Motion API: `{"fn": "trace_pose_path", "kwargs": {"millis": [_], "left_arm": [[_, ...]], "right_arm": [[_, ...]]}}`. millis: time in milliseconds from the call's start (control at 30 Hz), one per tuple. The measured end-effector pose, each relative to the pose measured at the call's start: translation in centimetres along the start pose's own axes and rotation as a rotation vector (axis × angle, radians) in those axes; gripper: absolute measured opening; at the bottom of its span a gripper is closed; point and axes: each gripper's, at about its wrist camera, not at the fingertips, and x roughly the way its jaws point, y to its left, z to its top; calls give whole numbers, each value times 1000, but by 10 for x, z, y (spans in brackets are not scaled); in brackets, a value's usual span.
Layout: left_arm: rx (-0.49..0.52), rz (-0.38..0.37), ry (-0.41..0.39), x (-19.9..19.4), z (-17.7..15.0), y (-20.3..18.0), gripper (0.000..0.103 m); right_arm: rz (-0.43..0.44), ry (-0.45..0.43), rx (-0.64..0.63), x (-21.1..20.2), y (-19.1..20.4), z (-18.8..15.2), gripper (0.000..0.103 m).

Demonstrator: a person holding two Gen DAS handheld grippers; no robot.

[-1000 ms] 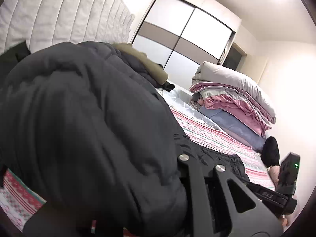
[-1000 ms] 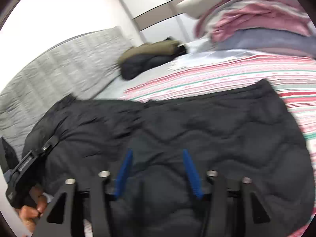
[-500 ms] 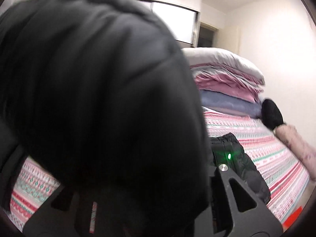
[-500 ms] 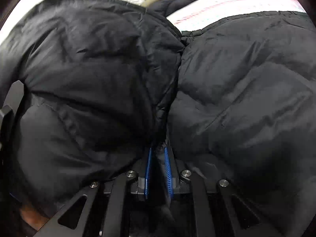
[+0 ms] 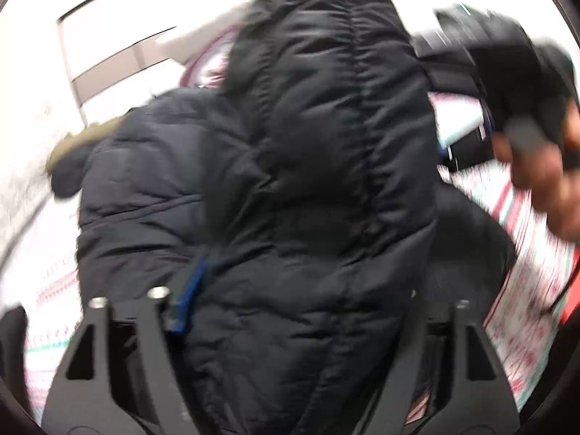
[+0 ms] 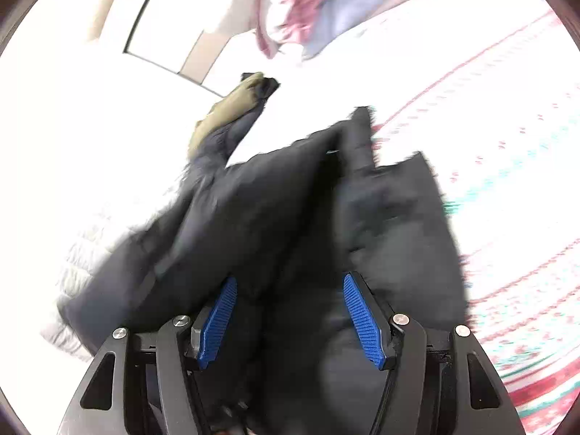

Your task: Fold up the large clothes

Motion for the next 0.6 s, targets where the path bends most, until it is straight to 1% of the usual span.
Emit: {"fn": "trace_pose_path", "kwargs": {"millis": [33, 67, 133, 200, 267, 400, 467, 500, 533, 567, 600], "left_arm": [[29, 4, 3, 1, 0, -6, 83], [57, 10, 7, -1, -2, -11, 83], [65, -7, 16, -11, -3, -11, 83], [40, -46, 16, -24, -3, -6, 85], [13, -96, 1, -50, -12, 5, 85], [10, -180, -64, -98, -18, 22, 85], [-29, -215, -106, -119, -20, 34, 85], [-74, -242, -125, -128, -21, 45, 85], [-113, -263, -137, -132, -28, 55, 85], [-153, -273, -150, -136, -29, 65, 87], [-185, -274, -161, -134, -26, 66, 87]], "right_arm": [[1, 3, 10, -2, -6, 2, 63], [3, 7, 20, -5, -12, 3, 63], [3, 11, 21, -8, -16, 5, 63], [0, 8, 10, -14, -22, 10, 63], [2, 4, 3, -16, -22, 15, 63], [1, 0, 4, -29, -26, 9, 64], [4, -1, 3, -32, -25, 9, 64], [7, -3, 2, -34, -24, 8, 64], [13, -8, 1, -48, -30, -5, 64], [27, -19, 3, -54, -31, -3, 64], [35, -28, 5, -50, -31, 1, 64]]}}
